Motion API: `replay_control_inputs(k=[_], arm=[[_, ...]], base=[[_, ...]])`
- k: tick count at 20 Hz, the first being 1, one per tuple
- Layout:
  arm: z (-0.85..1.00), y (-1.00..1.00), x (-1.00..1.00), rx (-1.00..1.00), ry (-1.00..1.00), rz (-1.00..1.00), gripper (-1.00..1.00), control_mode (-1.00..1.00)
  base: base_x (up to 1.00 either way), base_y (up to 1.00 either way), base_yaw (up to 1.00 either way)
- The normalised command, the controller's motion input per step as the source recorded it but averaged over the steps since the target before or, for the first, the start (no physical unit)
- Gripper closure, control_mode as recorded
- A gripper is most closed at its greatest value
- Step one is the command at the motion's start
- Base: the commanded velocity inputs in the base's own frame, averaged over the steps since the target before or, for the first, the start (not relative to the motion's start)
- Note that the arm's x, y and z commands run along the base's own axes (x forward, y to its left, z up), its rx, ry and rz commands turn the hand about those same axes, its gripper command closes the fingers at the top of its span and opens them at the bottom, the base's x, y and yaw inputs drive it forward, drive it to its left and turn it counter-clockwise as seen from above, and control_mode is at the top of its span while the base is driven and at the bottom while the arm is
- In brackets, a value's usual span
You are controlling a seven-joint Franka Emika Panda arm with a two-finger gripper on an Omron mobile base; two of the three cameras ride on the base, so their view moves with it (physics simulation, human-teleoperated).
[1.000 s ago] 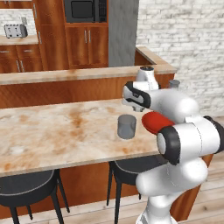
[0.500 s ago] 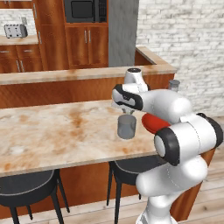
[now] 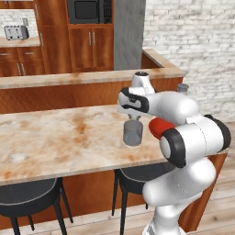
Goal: There are two ice cubes in the ice bowl. Place both ice cubes in the glass cup.
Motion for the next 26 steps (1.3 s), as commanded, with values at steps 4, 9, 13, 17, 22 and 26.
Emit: replay_control_inputs(k=[4,9,13,17,22,26], arm=[[-0.29,0.0,0.0,-0.02,0.01,0.0,1.0,-1.0],[-0.22,0.0,0.0,0.0,0.03,0.0,1.0,-1.0],[-0.08,-0.01,0.01,0.0,0.0,0.0,1.0,-1.0],[-0.05,-0.01,0.07,0.0,0.0,0.0,1.0,-1.0],[-0.1,-0.05,0.1,0.0,0.0,0.0,1.0,-1.0],[-0.07,-0.08,0.17,0.0,0.0,0.0,1.0,-1.0]], base=[[0.0,0.0,0.0],[0.0,0.0,0.0],[0.0,0.0,0.0],[0.0,0.0,0.0],[0.0,0.0,0.0],[0.0,0.0,0.0]])
